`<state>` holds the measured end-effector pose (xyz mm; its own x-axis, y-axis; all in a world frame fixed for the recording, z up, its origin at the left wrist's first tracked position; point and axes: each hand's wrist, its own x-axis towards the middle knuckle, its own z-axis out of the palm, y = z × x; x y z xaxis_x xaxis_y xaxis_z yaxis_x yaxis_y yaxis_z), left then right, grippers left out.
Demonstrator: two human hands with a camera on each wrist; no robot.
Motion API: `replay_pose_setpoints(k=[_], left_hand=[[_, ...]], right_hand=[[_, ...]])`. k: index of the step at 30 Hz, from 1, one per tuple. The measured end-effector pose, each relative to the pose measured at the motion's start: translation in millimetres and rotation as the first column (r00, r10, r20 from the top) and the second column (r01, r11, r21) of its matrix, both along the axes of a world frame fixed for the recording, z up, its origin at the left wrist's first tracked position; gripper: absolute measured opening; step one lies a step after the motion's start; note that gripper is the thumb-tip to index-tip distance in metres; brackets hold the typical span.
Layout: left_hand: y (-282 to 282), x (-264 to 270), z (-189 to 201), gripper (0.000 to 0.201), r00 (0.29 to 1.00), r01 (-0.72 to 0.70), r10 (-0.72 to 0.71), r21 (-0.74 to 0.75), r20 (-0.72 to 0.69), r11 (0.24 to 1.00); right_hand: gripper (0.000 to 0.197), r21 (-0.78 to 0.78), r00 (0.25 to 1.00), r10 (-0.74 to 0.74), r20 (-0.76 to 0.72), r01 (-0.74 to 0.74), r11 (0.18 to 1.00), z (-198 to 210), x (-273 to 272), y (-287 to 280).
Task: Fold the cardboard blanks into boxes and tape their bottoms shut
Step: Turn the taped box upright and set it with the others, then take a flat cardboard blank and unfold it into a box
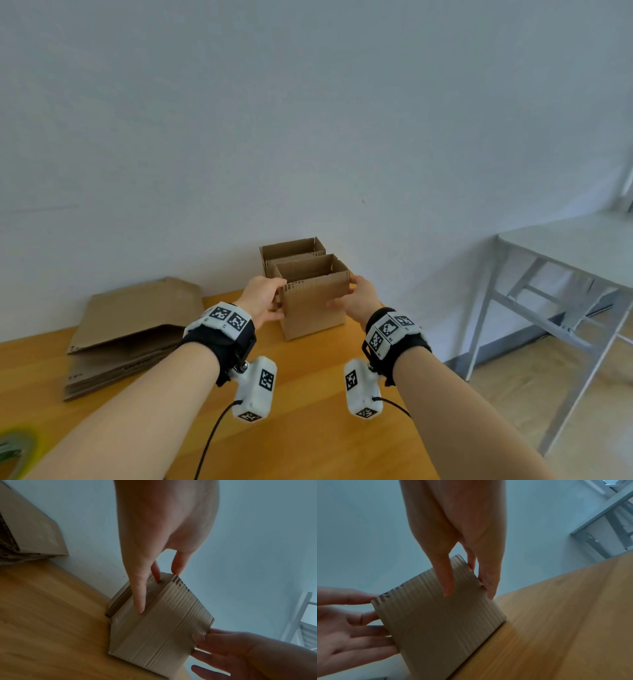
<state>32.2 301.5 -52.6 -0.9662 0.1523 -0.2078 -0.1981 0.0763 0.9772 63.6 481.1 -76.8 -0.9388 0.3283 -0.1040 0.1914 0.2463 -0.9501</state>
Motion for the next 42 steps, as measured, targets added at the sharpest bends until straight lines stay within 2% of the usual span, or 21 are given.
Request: replay_pose_setpoints(k=[1, 3, 7, 10, 13, 15, 20, 23, 28, 34, 39, 42], left_hand=[[1.2, -2.1, -1.3, 0.01, 1.0, -0.013, 0.013, -0.009, -0.011, 1.0], [2.5, -6.6, -3.4, 0.008, 0.999, -0.026, 0.025, -0.022, -0.033, 0.999], [1.0, -4.2, -5.1, 0.03, 0.998, -0.012, 0.01, -0.041, -0.059, 0.999], [-7.1, 4.0, 0.3, 0.04, 0.993, -0.002, -0.018, -0.164, -0.12, 0.986], [-27.7, 4.8, 10.0, 0.038, 0.966, -0.007, -0.095, -0.392, -0.24, 0.92], [-45.2, 7.6, 18.2, 0.036, 0.942, -0.027, -0.144, -0.494, -0.304, 0.869], [-92.8, 25.4, 43.1, 0.03, 0.891, -0.11, -0.173, -0.568, -0.42, 0.816], [-124.8, 37.4, 57.8, 0.028, 0.876, -0.17, -0.14, -0.566, -0.462, 0.806], [-179.5, 54.2, 65.8, 0.027, 0.879, -0.252, -0.056, -0.56, -0.474, 0.79], [-238.9, 60.3, 50.2, 0.022, 0.903, -0.298, 0.016, -0.6, -0.429, 0.742], [-278.9, 52.5, 28.6, 0.028, 0.931, -0.313, 0.086, -0.651, -0.356, 0.692], [-292.1, 42.2, 15.1, 0.032, 0.943, -0.311, 0.142, -0.651, -0.3, 0.693]], right_hand=[[0.076, 0.009, 1.0, 0.012, 0.007, -0.012, 1.0, 1.0, -1.7, 0.2], [0.078, 0.026, 0.999, 0.032, 0.018, -0.032, 0.999, 1.5, -5.8, 0.6], [0.074, 0.064, 0.997, 0.077, 0.029, -0.079, 0.995, 5.1, -5.0, 2.8], [0.071, 0.126, 0.997, 0.071, 0.028, -0.074, 0.989, 13.9, 2.3, 3.4], [0.078, 0.212, 0.996, 0.083, 0.011, -0.083, 0.974, 28.4, 11.5, -2.3], [0.077, 0.26, 0.996, 0.088, -0.023, -0.079, 0.962, 40.9, 18.3, -9.1], [0.067, 0.359, 0.981, 0.137, -0.139, -0.079, 0.93, 75.9, 31.4, -41.7], [0.065, 0.417, 0.966, 0.21, -0.151, -0.131, 0.899, 88.2, 32.5, -73.4], [0.064, 0.465, 0.942, 0.313, -0.123, -0.224, 0.857, 90.7, 27.5, -135.1], [0.065, 0.484, 0.921, 0.389, 0.003, -0.342, 0.806, 69.0, 9.0, -196.3], [0.064, 0.46, 0.917, 0.381, 0.116, -0.389, 0.798, 44.5, -9.4, -225.1], [0.063, 0.448, 0.911, 0.373, 0.177, -0.412, 0.793, 31.7, -21.2, -234.8]])
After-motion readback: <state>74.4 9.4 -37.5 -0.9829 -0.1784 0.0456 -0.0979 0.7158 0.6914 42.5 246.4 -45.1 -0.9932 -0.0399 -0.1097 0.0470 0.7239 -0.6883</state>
